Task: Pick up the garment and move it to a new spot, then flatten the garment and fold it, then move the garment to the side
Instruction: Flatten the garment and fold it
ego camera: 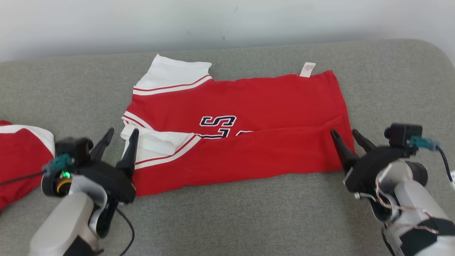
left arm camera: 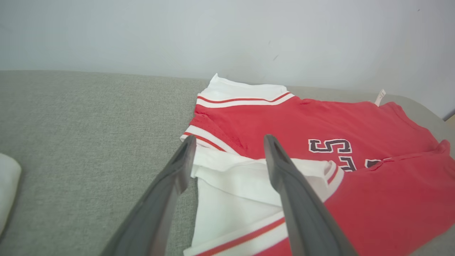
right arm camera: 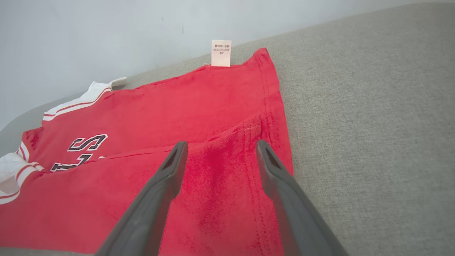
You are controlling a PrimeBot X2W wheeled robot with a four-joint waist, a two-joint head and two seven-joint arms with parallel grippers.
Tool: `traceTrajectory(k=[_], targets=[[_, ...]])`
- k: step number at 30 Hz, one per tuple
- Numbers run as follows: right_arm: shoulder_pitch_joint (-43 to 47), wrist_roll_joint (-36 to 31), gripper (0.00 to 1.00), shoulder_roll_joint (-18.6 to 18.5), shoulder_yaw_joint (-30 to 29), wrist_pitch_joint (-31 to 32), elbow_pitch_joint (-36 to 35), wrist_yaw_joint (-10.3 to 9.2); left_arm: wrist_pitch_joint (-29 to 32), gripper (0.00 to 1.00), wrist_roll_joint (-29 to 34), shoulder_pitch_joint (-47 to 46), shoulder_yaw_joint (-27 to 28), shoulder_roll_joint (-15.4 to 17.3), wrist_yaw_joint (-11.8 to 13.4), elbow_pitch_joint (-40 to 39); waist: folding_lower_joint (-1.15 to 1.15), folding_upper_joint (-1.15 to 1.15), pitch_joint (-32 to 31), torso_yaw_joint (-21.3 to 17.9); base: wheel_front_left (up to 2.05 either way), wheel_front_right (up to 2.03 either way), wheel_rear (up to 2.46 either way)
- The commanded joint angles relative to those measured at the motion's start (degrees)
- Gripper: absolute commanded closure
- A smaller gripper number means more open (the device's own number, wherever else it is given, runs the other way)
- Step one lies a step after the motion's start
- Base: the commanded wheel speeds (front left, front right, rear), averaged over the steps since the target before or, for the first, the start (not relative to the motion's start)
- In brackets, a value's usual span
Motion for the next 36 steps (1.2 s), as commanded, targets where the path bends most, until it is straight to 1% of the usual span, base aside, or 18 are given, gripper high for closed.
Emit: traceTrajectory(k=[1, 5, 9, 13, 18, 25, 30, 31, 32, 33, 34, 36], targets=[[1.42, -0.66, 0.0, -0.95, 0.74, -0.98, -0.51, -0.14, -0.66, 0.0, -0.08, 1.5, 0.15, 0.48, 0.0, -0.48, 0.0, -0.01, -0.7, 0.24, 0.0, 0.0, 0.0], [4.83, -1.92, 0.0, -3.16, 2.77, -3.84, -2.12, -0.14, -2.03, 0.0, -0.68, 5.77, 1.82, 1.44, 0.55, -3.22, 0.0, -0.01, -1.28, 0.59, 0.0, 0.0, 0.0], [7.64, -2.16, 0.0, -4.21, 2.33, -5.15, -2.17, -0.14, -2.36, 0.0, -0.04, 10.76, 2.23, 1.21, 2.51, -7.07, 0.0, -0.01, -1.26, 1.12, 0.0, 0.0, 0.0], [8.93, -3.41, 0.0, -4.45, 1.69, -6.26, -1.2, -0.14, -2.4, 0.0, -0.15, 14.69, 2.09, 0.71, 3.96, -9.3, 0.0, -0.01, -1.03, 1.7, 0.0, 0.0, 0.0], [9.33, -4.67, 0.0, -3.68, 0.54, -7.28, 0.88, -0.14, -2.44, 0.0, 0.82, 16.28, 1.3, 0.49, 4.81, -9.92, 0.0, -0.01, -0.62, 2.22, 0.0, 0.0, 0.0], [7.74, -5.8, 0.0, -2.71, -0.1, -8.18, 4.02, -0.14, -1.64, 0.0, 0.74, 15.86, 0.51, 0.19, 4.7, -7.98, 0.0, -0.01, 0.04, 2.34, 0.0, 0.0, 0.0], [6.41, -5.83, 0.0, -1.37, -0.05, -8.38, 7.52, -0.14, -1.52, 0.0, -0.52, 15.17, 0.65, -1.14, 3.92, -5.27, 0.0, -0.01, 0.54, 2.22, 0.0, 0.0, 0.0], [6.07, -5.8, 0.07, -1.17, 0.07, -8.46, 8.29, -0.14, -1.52, 0.18, -0.85, 14.98, 0.69, -1.38, 3.92, -4.66, 0.0, -0.01, 0.66, 2.22, 0.0, 0.0, 0.0], [5.71, -5.86, 0.32, -0.96, 0.25, -8.73, 8.89, -0.14, -1.55, 0.4, -0.87, 14.7, 0.65, -1.57, 3.64, -4.14, 0.0, -0.01, 0.75, 2.25, 0.0, 0.0, 0.0], [5.44, -5.78, 0.74, -0.71, 0.38, -8.89, 9.39, -0.14, -1.54, 0.73, -0.99, 14.5, 0.56, -1.71, 3.34, -3.57, 0.0, -0.01, 0.8, 2.25, 0.0, 0.0, 0.0], [5.11, -5.62, 1.0, -0.43, 0.58, -9.28, 9.91, -0.14, -1.57, 1.0, -1.09, 14.45, 0.42, -1.99, 3.25, -3.08, 0.0, -0.01, 0.79, 2.25, 0.0, 0.0, 0.0], [4.76, -5.21, 1.0, -0.01, 0.98, -9.94, 10.6, -0.14, -1.71, 1.0, -1.23, 14.12, 0.25, -2.44, 2.82, -2.2, 0.0, -0.01, 0.51, 2.28, 0.0, 0.0, 0.0]])
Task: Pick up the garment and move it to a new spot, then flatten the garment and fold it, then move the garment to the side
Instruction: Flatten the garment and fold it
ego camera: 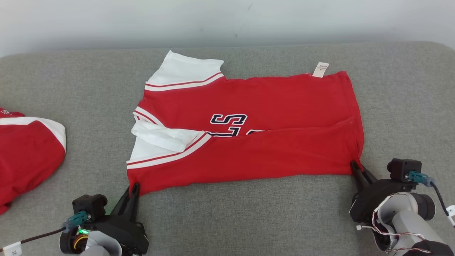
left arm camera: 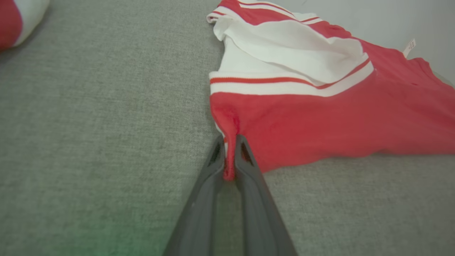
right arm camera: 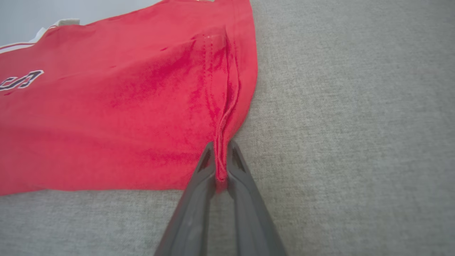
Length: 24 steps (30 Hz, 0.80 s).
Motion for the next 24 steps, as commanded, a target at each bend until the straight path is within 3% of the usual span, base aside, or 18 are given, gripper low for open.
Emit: traceTrajectory(k=[1, 13, 24], targets=[[0.38, 0.6, 1.0, 0.79, 0.52, -0.51, 0.75, -0.14, -0.09, 1.0, -0.76, -0.08, -0.39, -0.74, -0.29, 0.92, 0.0, 0.0, -0.49, 0.07, 0.0, 0.0, 0.0], [9.69, 4.62, 1.0, -1.05, 0.78, -4.47, -2.53, -0.14, -0.89, 1.0, -0.51, 9.7, 1.94, -0.21, -0.43, -3.97, 0.0, 0.0, -7.88, -0.69, 0.0, 0.0, 0.0], [20.36, 4.76, 1.0, -3.91, -1.99, 0.25, -11.8, -0.15, 0.8, 1.0, -0.89, 22.45, 2.55, 3.84, 4.32, -18.01, 0.0, 0.0, -9.39, -0.82, 0.0, 0.0, 0.0]])
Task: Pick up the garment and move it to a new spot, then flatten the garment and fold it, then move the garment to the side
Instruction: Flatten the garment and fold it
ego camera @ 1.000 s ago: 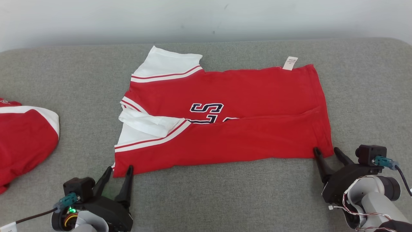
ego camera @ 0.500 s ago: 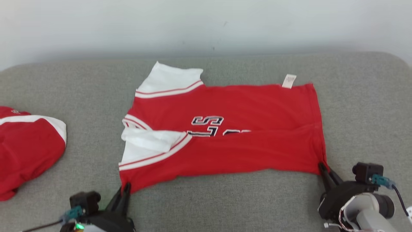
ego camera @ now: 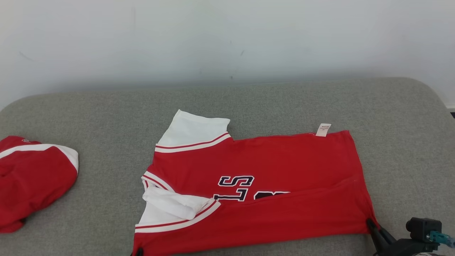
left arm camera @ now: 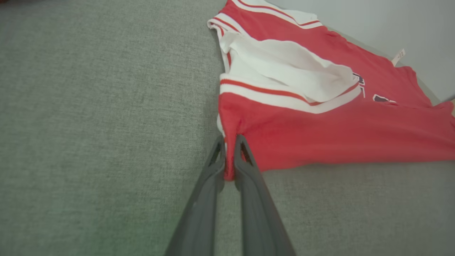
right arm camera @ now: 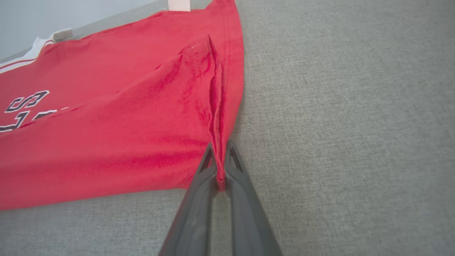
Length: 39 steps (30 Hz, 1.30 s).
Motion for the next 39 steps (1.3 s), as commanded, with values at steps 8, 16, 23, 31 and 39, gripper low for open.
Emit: traceTrajectory(k=[8, 16, 23, 31, 39], targets=[[4.81, -1.68, 0.89, 1.05, -2.97, 3.77, -4.98, -0.15, 2.15, 1.0, -1.05, 3.18, 0.23, 0.85, 2.82, -5.21, 0.01, 0.0, 0.5, 0.5, 0.0, 0.0, 0.0], [5.36, -5.03, 0.0, 2.52, -6.02, 3.05, -8.12, -0.15, 0.86, 0.0, -0.15, 2.34, 0.91, 0.7, 3.69, -5.99, 0.01, 0.0, 0.06, 0.88, 0.0, 0.0, 0.0], [4.02, -9.12, 0.0, 4.4, -8.27, -3.75, -11.45, -0.15, -1.58, 0.0, 5.31, 1.62, 5.67, -0.05, 7.17, -8.23, 0.01, 0.0, -0.6, 1.1, 0.0, 0.0, 0.0], [2.0, -15.89, 0.0, 8.45, -8.26, -11.41, -11.61, -0.15, -1.73, 0.0, 21.01, 3.65, 14.3, -4.67, 9.92, -15.12, 0.01, 0.0, -0.99, 0.88, 0.0, 0.0, 0.0], [4.65, -22.02, 0.0, 13.22, -10.12, -12.26, -18.34, -0.15, -1.68, 0.0, 34.43, 5.69, 22.22, -11.47, 6.52, -19.45, 0.01, 0.0, -0.39, 0.15, 0.0, 0.0, 0.0]])
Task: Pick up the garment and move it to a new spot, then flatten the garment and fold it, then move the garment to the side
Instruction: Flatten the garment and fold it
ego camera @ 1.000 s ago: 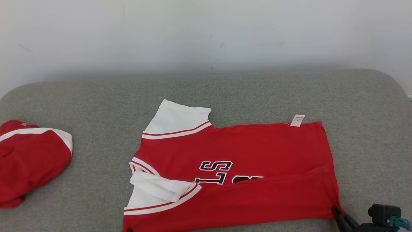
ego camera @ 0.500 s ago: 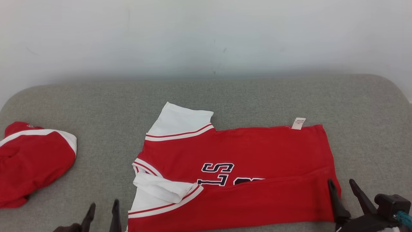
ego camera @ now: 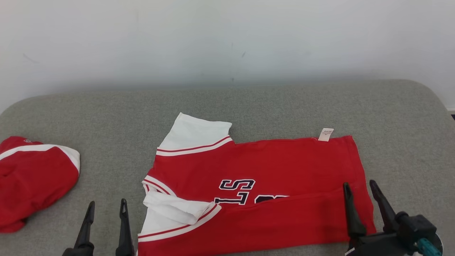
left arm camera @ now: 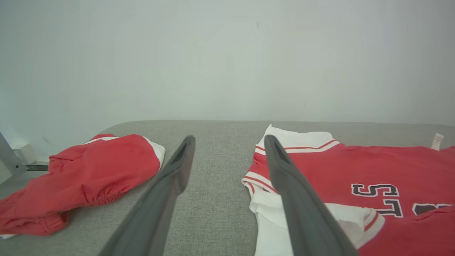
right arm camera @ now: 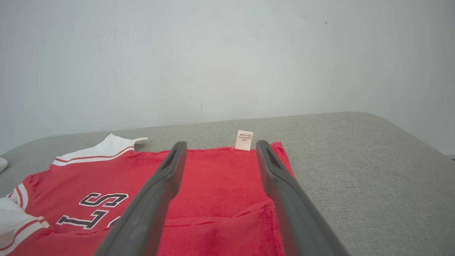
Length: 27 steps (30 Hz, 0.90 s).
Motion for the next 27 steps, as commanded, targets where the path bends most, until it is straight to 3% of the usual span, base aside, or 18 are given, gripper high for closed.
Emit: traceTrajectory(k=[1, 8, 16, 23, 27], targets=[[2.2, -1.63, 0.0, 1.08, -0.12, -0.05, -1.73, -0.14, -0.22, 0.0, 2.66, 1.39, 1.68, -1.75, -1.38, -0.66, 0.0, 0.0, 0.3, -0.29, 0.0, 0.0, 0.0], [4.55, -2.85, 0.0, 3.77, -0.87, -0.07, -5.62, -0.15, -0.23, 0.0, 6.06, 3.7, 9.39, -5.7, -6.59, -1.05, 0.0, 0.0, 1.2, -1.37, 0.0, 0.0, 0.0], [5.34, -4.19, 0.0, 4.74, -0.02, -0.08, -5.98, -0.15, -0.23, 0.0, 7.61, 4.21, 15.22, -6.74, -11.66, 0.65, 0.0, 0.0, 1.76, -1.0, 0.0, 0.0, 0.0], [3.8, -3.69, 0.0, 5.02, -0.4, -0.08, -5.25, -0.14, -0.23, 0.0, 8.31, 2.26, 16.71, -7.04, -13.53, 2.13, 0.0, 0.0, 2.66, -1.56, 0.0, 0.0, 0.0], [0.98, -3.26, 0.0, 5.06, 0.0, -0.08, -4.53, -0.14, -0.23, 0.0, 7.51, -1.39, 16.76, -5.19, -13.86, 3.81, 0.0, 0.0, 4.29, -3.48, 0.0, 0.0, 0.0]])
